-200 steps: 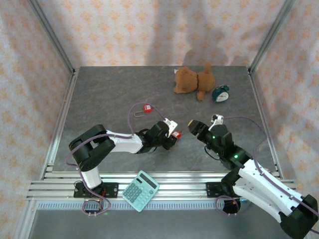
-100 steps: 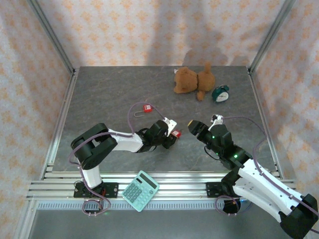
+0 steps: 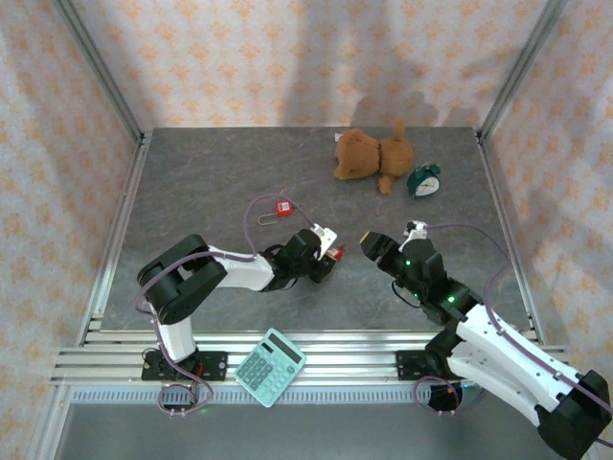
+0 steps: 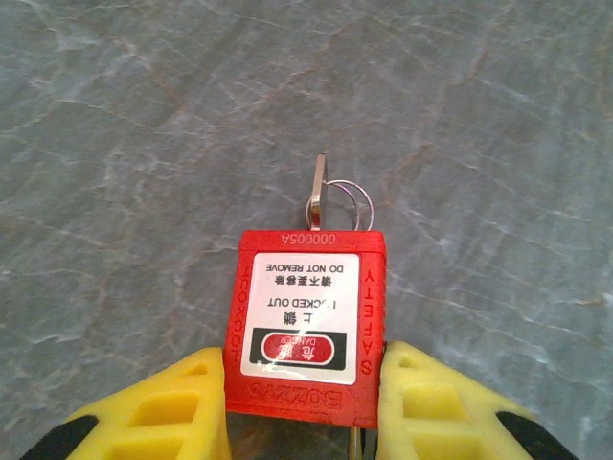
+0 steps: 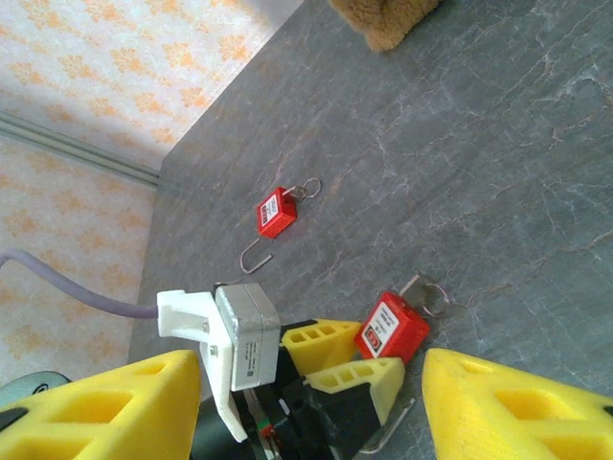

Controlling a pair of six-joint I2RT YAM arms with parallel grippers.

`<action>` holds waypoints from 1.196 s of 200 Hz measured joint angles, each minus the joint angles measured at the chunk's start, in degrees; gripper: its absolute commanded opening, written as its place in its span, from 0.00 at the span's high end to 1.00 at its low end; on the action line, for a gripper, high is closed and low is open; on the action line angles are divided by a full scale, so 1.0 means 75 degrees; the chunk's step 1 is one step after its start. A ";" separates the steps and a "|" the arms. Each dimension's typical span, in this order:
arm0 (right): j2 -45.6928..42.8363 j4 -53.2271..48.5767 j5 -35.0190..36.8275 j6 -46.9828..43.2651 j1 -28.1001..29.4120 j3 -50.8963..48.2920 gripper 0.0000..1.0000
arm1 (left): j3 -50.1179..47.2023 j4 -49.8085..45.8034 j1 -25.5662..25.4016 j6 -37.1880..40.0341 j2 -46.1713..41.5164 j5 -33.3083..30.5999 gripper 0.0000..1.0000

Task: Unlock with the key

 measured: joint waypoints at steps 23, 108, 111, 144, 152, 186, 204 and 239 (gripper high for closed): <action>0.0058 0.0000 -0.0003 -0.0003 0.0000 0.0000 0.38 | 0.0035 -0.0119 0.0064 0.0146 0.0000 -0.0420 0.67; 0.0026 -0.0119 0.0006 -0.0055 0.0000 0.0003 0.36 | 0.0216 -0.1125 0.0111 0.0449 -0.0414 -0.1390 0.00; 0.0026 -0.0122 0.0006 -0.0061 0.0000 0.0006 0.36 | 0.0224 -0.1186 0.0111 0.0466 -0.0522 -0.1445 0.00; 0.0017 -0.0408 0.0029 -0.0321 -0.0029 0.0181 0.35 | 0.0481 -0.1751 0.0108 0.0682 -0.1839 -0.1880 0.00; -0.0003 -0.0548 0.0044 -0.0446 -0.0035 0.0306 0.34 | 0.0539 -0.1859 0.0108 0.0737 -0.2203 -0.1988 0.00; -0.0134 -0.1510 0.0160 -0.1186 -0.0035 0.1626 0.01 | 0.0586 -0.2390 0.0108 0.0918 -0.4144 -0.2669 0.00; -0.0146 -0.1789 0.0455 -0.1367 -0.0035 0.2614 0.01 | 0.0583 -0.2748 0.0111 0.1011 -0.4998 -0.2961 0.00; 0.0096 -0.2133 0.1655 -0.1603 -0.0035 0.3363 0.01 | -0.0134 -0.2978 0.0105 0.1072 -0.6580 -0.3646 0.00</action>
